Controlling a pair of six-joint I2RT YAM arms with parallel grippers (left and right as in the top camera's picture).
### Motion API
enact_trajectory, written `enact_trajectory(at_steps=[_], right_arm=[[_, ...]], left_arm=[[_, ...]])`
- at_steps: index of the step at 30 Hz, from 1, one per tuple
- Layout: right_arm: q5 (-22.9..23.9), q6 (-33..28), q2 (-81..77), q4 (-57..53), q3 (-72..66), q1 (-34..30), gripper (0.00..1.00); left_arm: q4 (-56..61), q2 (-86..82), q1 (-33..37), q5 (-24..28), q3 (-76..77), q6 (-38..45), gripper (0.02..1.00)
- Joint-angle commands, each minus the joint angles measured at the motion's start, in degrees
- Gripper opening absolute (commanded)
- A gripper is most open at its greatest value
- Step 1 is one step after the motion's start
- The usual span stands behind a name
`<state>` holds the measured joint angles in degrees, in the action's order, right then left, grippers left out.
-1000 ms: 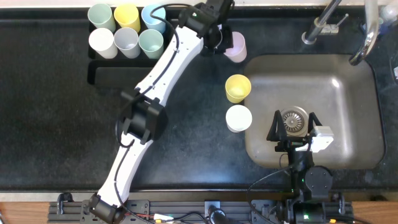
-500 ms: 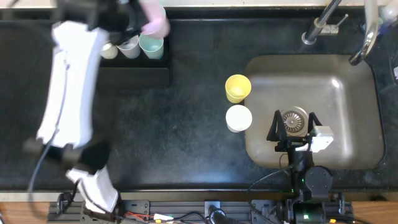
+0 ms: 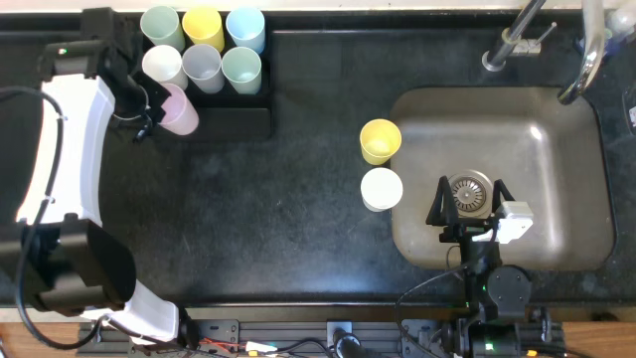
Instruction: Store Cups
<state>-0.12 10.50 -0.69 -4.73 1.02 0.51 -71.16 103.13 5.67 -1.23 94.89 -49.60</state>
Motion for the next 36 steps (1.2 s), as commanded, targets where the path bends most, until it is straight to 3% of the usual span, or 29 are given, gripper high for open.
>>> enact_trajectory(at_steps=[1, 16, 36], right_arm=[[0.0, 0.2, 0.4, 0.3, -0.7, 0.2, 0.998], [-0.1, 0.2, 0.4, 0.3, -0.7, 0.2, 0.998], [0.0, 0.2, 0.4, 0.3, -0.7, 0.2, 0.998]], left_arm=[[0.3, -1.2, 0.0, -3.7, 0.2, -1.3, 0.036], [3.5, 1.8, 4.2, -3.1, -0.8, -1.5, 0.036], [8.0, 8.3, 4.4, -2.5, -0.8, -1.5, 0.036]])
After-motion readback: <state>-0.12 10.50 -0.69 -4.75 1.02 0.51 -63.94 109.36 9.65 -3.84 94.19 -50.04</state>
